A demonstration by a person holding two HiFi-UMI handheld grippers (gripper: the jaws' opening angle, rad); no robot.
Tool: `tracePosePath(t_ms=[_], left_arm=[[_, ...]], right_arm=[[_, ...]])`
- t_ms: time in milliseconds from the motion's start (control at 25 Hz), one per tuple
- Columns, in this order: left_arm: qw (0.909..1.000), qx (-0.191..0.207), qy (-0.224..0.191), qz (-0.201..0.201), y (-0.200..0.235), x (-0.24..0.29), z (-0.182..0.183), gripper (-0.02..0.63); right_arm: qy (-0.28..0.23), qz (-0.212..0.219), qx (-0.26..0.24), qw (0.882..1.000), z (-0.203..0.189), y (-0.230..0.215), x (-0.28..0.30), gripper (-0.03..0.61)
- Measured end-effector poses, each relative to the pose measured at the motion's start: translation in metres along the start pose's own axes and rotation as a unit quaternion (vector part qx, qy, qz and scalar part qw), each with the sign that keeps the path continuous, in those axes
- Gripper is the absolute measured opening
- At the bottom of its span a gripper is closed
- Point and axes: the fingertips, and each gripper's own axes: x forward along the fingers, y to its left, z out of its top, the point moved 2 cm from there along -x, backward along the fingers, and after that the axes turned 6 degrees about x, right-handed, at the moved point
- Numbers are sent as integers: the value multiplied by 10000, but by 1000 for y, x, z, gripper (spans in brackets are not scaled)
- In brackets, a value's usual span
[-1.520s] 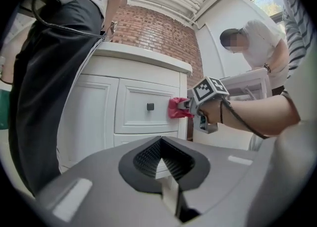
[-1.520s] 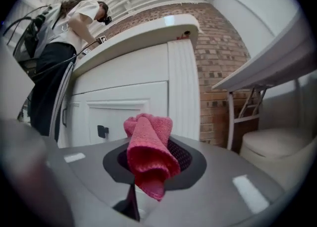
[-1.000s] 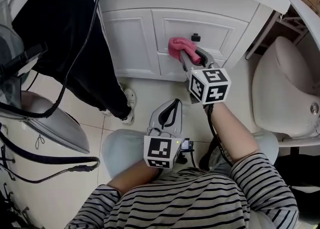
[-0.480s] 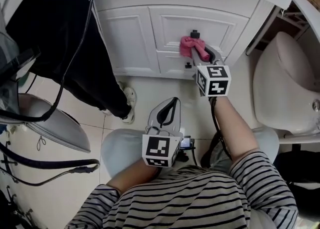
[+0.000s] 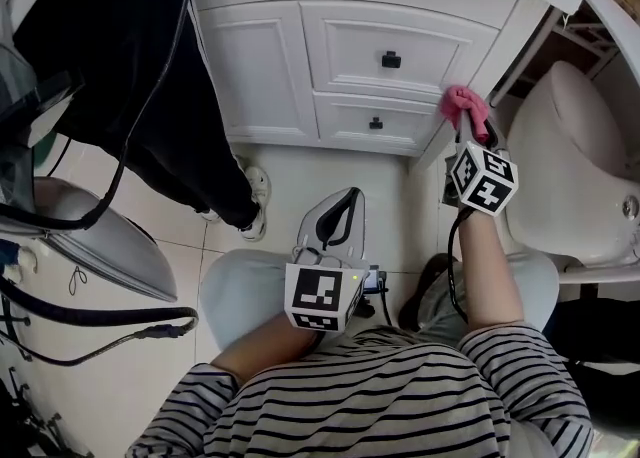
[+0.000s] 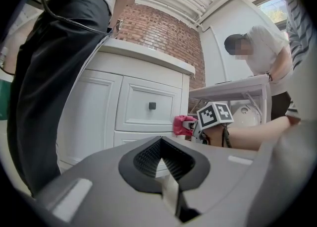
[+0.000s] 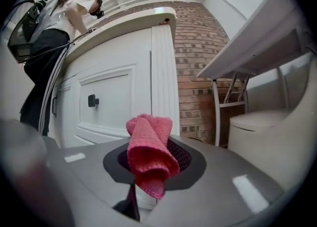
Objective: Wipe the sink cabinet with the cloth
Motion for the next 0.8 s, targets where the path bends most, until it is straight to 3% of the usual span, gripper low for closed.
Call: tracePosePath(t_ms=[80,160,280,440,600,800], left_arm=[[10000,-40,-20,-20,0,-1,1,-5],[10000,-84,-35,-16,1,-1,1,-6],[9999,-122,-19,8,4,1,-1,-6],[9998,-138,85,68,9,3,-7,-6],[9996,-184,123,151,16,3,-9,-6],[9997,-219,115,84,16,5,-10,-6]], right_arm=[[27,241,268,9993,-7,17,-9,94],[162,886,307,9955,-20,59,-9,94],[446,1915,33,9805,-49,139,4,94],[684,2673,-350,9605,-82,220,33,94],[795,2675,-719,9576,-98,245,58,94],[736,2151,-759,9708,-96,192,62,94]])
